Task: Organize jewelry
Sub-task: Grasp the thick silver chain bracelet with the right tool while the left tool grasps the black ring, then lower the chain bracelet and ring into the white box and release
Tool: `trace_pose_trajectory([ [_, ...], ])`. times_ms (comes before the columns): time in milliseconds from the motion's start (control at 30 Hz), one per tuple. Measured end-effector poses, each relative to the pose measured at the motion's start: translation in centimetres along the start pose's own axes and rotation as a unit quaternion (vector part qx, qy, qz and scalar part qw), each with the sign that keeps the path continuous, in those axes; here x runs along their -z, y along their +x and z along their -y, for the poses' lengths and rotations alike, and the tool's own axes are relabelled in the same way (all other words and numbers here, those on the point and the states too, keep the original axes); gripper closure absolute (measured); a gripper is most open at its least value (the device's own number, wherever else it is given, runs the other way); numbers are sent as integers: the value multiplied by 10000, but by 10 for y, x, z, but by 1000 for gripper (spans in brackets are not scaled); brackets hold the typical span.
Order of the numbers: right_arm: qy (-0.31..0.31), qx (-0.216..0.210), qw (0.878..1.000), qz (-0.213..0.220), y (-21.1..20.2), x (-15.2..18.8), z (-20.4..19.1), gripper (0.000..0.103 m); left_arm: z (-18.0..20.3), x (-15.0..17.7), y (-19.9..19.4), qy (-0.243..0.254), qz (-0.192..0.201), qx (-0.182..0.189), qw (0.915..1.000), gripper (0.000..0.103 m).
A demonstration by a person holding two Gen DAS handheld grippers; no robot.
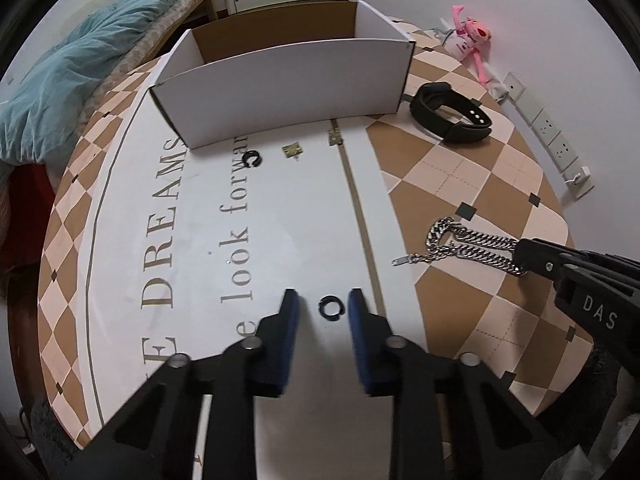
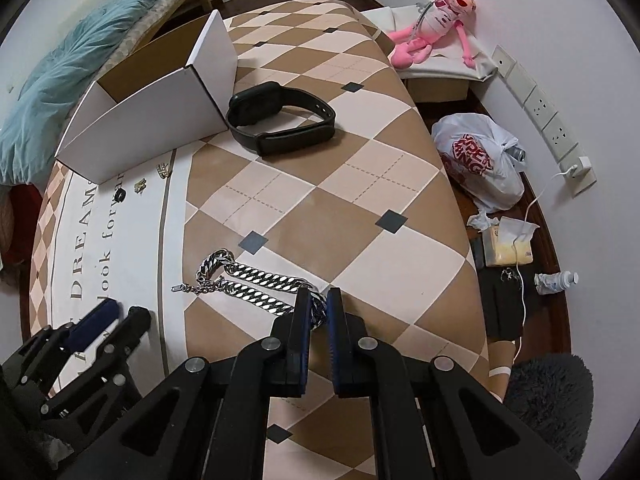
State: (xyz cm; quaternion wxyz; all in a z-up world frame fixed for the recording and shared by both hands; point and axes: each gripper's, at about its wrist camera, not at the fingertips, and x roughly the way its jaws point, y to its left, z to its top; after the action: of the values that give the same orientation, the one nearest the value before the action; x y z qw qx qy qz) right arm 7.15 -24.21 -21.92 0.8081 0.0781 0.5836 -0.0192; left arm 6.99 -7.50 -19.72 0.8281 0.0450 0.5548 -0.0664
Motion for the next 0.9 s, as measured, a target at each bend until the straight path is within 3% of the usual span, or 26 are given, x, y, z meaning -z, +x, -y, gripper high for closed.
trace_pose_trajectory([
  [33, 4, -11, 10000, 0, 0, 0, 0, 95, 1, 1, 0, 5, 7, 26, 10000, 92],
  [467, -236, -794, 9958, 383, -45, -22, -31, 95, -16, -10, -28, -233, 257, 176, 9992, 93],
  [700, -557, -1254, 9883, 667, -85, -55, -59, 95, -43, -43, -61, -583, 506, 473, 9959, 93],
  [900, -816, -1604, 9780, 1055, -126, -101, -81, 95, -71, -92, -95, -738, 873, 579, 9918, 93],
])
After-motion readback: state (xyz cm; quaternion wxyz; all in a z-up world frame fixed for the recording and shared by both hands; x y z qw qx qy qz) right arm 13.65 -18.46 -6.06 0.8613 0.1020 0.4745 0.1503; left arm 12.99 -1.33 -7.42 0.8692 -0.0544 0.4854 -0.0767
